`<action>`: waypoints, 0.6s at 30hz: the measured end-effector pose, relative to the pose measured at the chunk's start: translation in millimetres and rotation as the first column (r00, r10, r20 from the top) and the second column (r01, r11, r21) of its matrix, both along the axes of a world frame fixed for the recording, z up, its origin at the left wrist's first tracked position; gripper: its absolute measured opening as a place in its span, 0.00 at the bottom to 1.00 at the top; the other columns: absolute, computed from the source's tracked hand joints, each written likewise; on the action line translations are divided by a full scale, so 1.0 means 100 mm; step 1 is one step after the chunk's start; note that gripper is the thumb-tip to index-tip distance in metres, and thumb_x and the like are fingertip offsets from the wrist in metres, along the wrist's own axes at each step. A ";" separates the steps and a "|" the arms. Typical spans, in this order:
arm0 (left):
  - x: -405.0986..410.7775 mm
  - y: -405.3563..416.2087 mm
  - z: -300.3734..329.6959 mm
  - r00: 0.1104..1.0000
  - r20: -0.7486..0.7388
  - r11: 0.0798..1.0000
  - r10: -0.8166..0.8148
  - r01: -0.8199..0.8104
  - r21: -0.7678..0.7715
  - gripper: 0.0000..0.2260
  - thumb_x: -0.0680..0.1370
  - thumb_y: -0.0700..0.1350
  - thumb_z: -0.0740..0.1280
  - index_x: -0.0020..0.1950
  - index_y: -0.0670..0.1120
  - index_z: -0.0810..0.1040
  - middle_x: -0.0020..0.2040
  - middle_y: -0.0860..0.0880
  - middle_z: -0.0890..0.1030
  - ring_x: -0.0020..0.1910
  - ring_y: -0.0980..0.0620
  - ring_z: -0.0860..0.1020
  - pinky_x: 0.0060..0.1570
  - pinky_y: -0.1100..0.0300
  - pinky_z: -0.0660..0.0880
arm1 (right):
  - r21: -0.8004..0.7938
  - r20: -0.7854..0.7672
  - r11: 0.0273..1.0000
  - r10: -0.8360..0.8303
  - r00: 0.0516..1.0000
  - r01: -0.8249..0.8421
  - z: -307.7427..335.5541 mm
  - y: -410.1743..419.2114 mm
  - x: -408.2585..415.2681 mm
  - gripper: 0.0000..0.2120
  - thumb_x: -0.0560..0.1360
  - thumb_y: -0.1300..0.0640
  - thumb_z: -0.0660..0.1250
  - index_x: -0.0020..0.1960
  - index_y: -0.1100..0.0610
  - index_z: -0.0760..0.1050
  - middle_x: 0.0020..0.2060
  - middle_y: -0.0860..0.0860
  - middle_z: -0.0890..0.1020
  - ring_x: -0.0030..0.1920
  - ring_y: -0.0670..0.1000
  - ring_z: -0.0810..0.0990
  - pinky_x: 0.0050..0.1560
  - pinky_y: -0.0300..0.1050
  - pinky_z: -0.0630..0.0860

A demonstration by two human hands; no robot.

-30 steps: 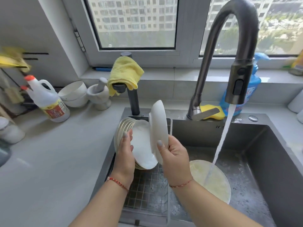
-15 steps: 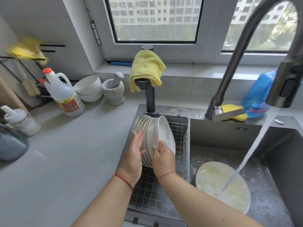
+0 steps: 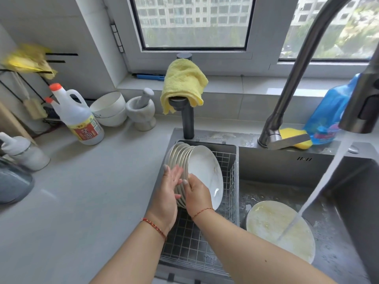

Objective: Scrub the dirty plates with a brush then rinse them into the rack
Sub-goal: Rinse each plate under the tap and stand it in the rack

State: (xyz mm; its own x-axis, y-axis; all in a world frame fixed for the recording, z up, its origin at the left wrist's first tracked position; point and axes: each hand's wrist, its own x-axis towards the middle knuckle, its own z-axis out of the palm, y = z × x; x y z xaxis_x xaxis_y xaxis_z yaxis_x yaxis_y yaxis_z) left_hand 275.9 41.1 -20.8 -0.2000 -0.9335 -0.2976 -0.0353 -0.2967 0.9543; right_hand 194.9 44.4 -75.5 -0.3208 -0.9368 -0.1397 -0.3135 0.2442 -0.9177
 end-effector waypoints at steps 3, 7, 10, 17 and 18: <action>-0.05 0.06 0.05 0.999 -0.007 0.999 0.045 -0.045 -0.020 0.32 0.79 0.64 0.42 0.76 0.51 0.65 0.74 0.54 0.70 0.71 0.55 0.68 0.61 0.56 0.63 | -0.003 -0.014 0.996 0.084 0.996 -0.084 0.05 0.03 -0.05 0.09 0.81 0.57 0.56 0.45 0.59 0.70 0.37 0.49 0.72 0.37 0.47 0.69 0.40 0.43 0.68; -0.25 0.19 0.16 0.995 -0.017 0.982 0.097 -0.099 -0.158 0.26 0.77 0.62 0.48 0.69 0.54 0.73 0.66 0.57 0.77 0.65 0.59 0.73 0.60 0.60 0.69 | -0.027 -0.111 0.989 0.144 0.983 -0.148 0.25 0.34 -0.28 0.17 0.82 0.54 0.56 0.69 0.55 0.69 0.59 0.42 0.71 0.61 0.40 0.67 0.66 0.35 0.61; -0.54 0.33 0.19 1.000 -0.025 0.978 0.008 -0.013 -0.206 0.22 0.77 0.62 0.50 0.63 0.56 0.75 0.59 0.58 0.81 0.60 0.60 0.77 0.58 0.59 0.72 | -0.120 -0.192 0.990 0.053 0.980 -0.077 0.38 0.80 -0.63 0.15 0.81 0.51 0.58 0.63 0.52 0.76 0.57 0.40 0.76 0.60 0.39 0.73 0.62 0.35 0.68; -1.25 0.70 -0.10 0.974 0.029 0.972 -0.225 0.222 0.082 0.11 0.85 0.50 0.54 0.54 0.53 0.76 0.56 0.49 0.81 0.55 0.54 0.79 0.57 0.54 0.77 | 0.332 -0.340 0.943 0.118 0.933 0.001 0.16 1.57 -1.78 0.10 0.78 0.53 0.63 0.41 0.54 0.78 0.36 0.47 0.80 0.40 0.46 0.76 0.39 0.36 0.70; -1.33 0.75 -0.18 0.968 0.031 0.959 -0.247 0.240 0.148 0.11 0.85 0.50 0.54 0.51 0.52 0.75 0.53 0.49 0.80 0.52 0.54 0.79 0.57 0.54 0.76 | 0.421 -0.349 0.906 0.131 0.928 0.031 0.08 1.62 -1.96 0.10 0.78 0.52 0.62 0.39 0.50 0.76 0.35 0.45 0.78 0.40 0.46 0.75 0.36 0.34 0.68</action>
